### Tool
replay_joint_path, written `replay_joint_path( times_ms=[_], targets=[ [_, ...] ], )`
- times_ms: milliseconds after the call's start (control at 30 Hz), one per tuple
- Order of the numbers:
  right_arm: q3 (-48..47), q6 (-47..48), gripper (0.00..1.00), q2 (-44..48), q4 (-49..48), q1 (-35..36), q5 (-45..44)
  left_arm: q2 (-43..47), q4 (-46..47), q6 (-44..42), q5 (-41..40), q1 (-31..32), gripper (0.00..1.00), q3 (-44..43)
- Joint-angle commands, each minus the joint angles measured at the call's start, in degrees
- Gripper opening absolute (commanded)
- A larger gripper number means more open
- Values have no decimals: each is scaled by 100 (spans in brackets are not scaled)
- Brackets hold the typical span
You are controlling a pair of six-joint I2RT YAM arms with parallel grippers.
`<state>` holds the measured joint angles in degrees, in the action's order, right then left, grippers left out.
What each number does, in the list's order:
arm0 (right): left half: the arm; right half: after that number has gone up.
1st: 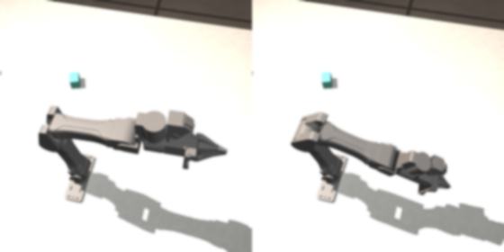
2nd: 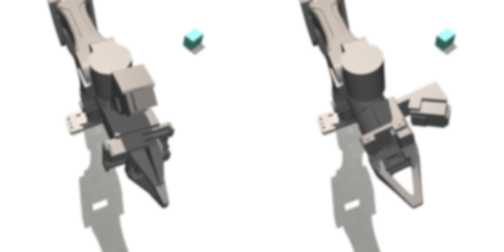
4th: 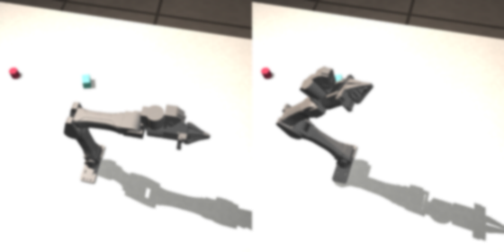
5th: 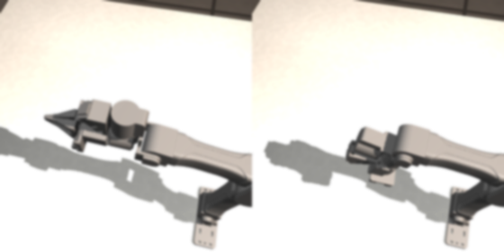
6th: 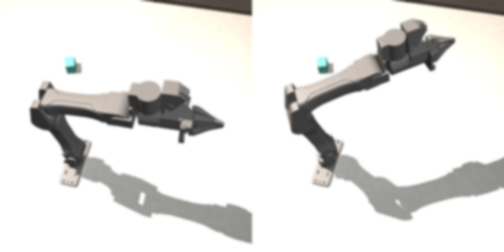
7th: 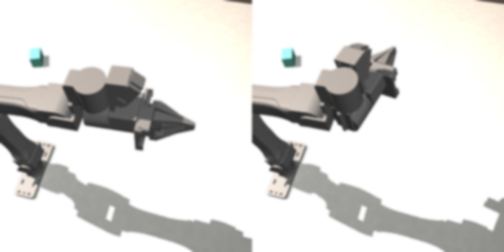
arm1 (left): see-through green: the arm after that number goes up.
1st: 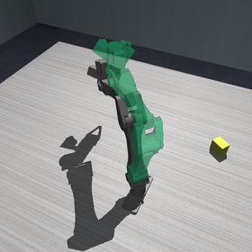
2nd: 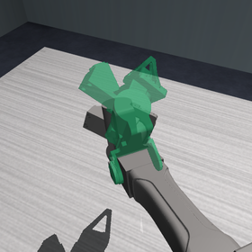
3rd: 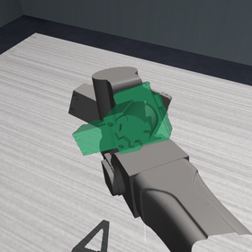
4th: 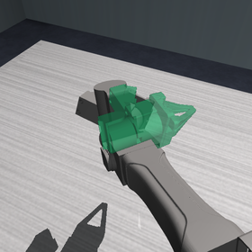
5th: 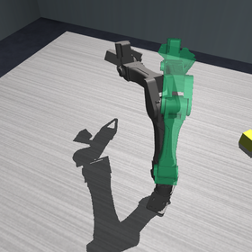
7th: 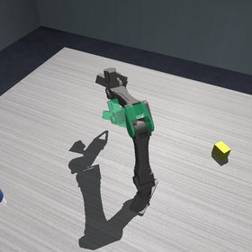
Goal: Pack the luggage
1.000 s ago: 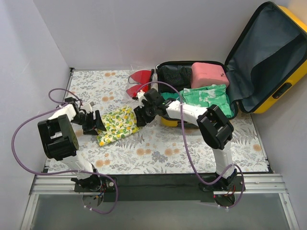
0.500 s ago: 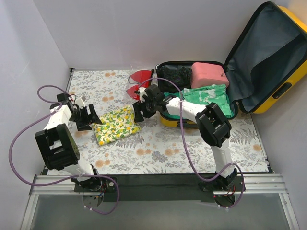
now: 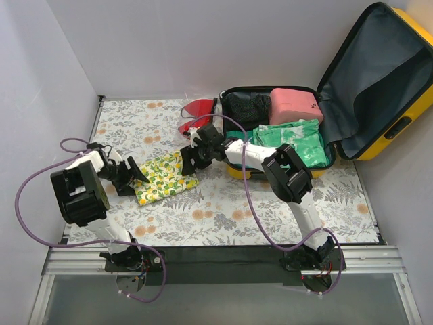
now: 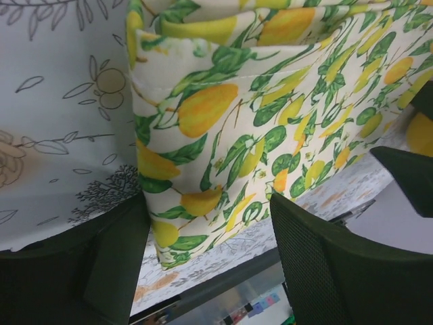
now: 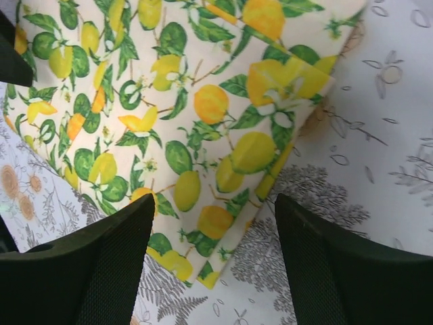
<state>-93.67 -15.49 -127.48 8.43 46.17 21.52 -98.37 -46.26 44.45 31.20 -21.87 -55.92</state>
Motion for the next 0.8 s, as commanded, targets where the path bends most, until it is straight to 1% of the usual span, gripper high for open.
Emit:
replay_joint_path(
  times_ms=[0,67,100,200,233,300,333,367,400,433,467,500,533,667,700,767],
  targets=[
    [-64,-253,77,-277,-25,173,238,-252,381,240,97,121,68,222],
    [-125,-332,75,-347,-95,243,370,-271,582,292,132,183,67,275],
    [-169,-350,70,-426,-122,269,405,-279,679,301,123,261,66,327],
    [-354,-446,63,-506,-166,331,529,-279,767,293,167,384,59,354],
    [-389,-447,55,-506,-183,340,590,-271,794,267,193,420,53,328],
    [-459,-455,47,-445,-201,331,590,-262,820,231,220,516,43,284],
    [-485,-438,34,-418,-184,331,573,-245,829,222,228,534,39,223],
    [-503,-420,26,-374,-192,331,573,-227,829,222,255,552,30,178],
    [-547,-377,20,-296,-192,331,555,-201,829,214,342,578,26,135],
    [-565,-341,5,-251,-183,314,520,-174,829,205,395,596,22,99],
    [-574,-315,1,-190,-175,305,503,-78,786,196,430,613,12,-32],
    [-608,-254,1,-76,-149,287,433,-16,742,153,509,648,5,-111],
    [-635,-227,1,-6,-131,278,406,71,724,143,545,657,1,-173],
    [-740,-17,1,399,-34,234,266,572,557,56,694,763,0,-700],
    [-767,62,1,591,-17,217,213,756,539,38,686,841,0,-962],
    [-811,351,1,811,106,164,-33,880,460,11,703,938,0,-1227]
  ],
)
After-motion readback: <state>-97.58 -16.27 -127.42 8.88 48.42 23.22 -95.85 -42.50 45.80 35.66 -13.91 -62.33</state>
